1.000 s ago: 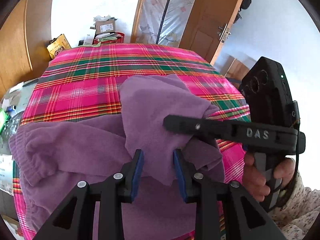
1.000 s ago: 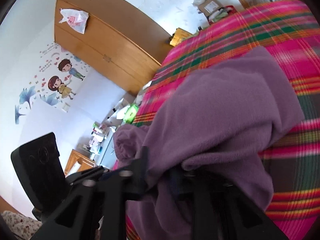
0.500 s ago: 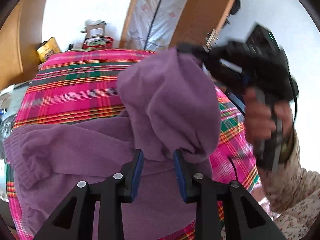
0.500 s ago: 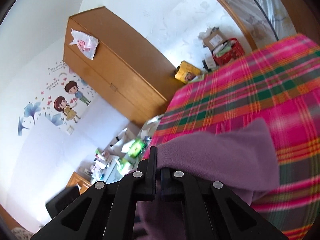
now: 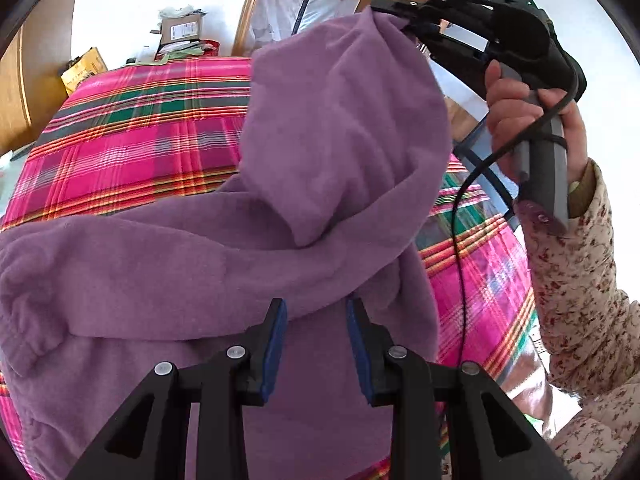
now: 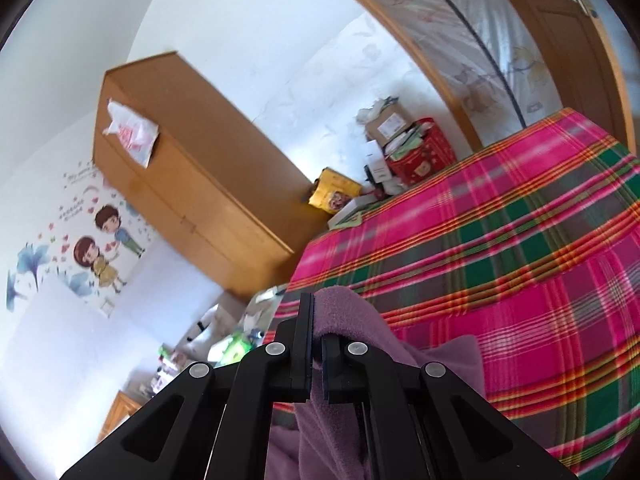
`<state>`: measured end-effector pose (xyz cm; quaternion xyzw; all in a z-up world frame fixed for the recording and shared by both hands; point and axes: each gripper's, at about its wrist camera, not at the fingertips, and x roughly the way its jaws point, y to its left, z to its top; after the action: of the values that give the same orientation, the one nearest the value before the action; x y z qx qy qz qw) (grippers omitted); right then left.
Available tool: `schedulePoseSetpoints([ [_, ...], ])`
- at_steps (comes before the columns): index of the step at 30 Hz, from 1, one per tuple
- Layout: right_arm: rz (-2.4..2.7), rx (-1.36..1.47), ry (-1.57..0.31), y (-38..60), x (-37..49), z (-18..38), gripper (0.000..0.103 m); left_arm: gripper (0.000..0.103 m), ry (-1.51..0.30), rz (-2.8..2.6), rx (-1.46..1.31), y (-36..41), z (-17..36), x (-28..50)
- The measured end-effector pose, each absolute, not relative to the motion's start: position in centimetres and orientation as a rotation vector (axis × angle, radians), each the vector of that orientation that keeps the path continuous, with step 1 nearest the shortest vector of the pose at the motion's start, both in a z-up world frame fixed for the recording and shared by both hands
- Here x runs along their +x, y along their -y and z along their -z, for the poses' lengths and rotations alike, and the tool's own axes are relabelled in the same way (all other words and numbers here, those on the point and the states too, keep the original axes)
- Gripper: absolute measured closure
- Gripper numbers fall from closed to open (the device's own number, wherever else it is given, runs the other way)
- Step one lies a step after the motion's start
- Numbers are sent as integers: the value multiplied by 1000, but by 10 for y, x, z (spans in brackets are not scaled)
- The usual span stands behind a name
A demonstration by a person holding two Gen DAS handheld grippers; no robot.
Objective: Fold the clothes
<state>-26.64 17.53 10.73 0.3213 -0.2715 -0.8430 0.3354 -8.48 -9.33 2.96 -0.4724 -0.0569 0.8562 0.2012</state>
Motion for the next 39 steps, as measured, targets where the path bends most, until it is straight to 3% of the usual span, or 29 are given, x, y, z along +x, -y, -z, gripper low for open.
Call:
schedulePoseSetpoints([
  [16,2235,882,724,-192,-279,-92,100,71,-363,-2488,-1223,35,-15,-85],
  [22,2237,879,725,-194,-276,-91,100,72,-286,-2483,-1262,40,-11,-97],
  [29,2279,867,724,-207,-270,-91,100,89,-105,-2507,-1225,63,-22,-107],
  [39,2441,749,640,-232,-239,-108,100,95,42,-2591,-1174,87,-43,-120],
])
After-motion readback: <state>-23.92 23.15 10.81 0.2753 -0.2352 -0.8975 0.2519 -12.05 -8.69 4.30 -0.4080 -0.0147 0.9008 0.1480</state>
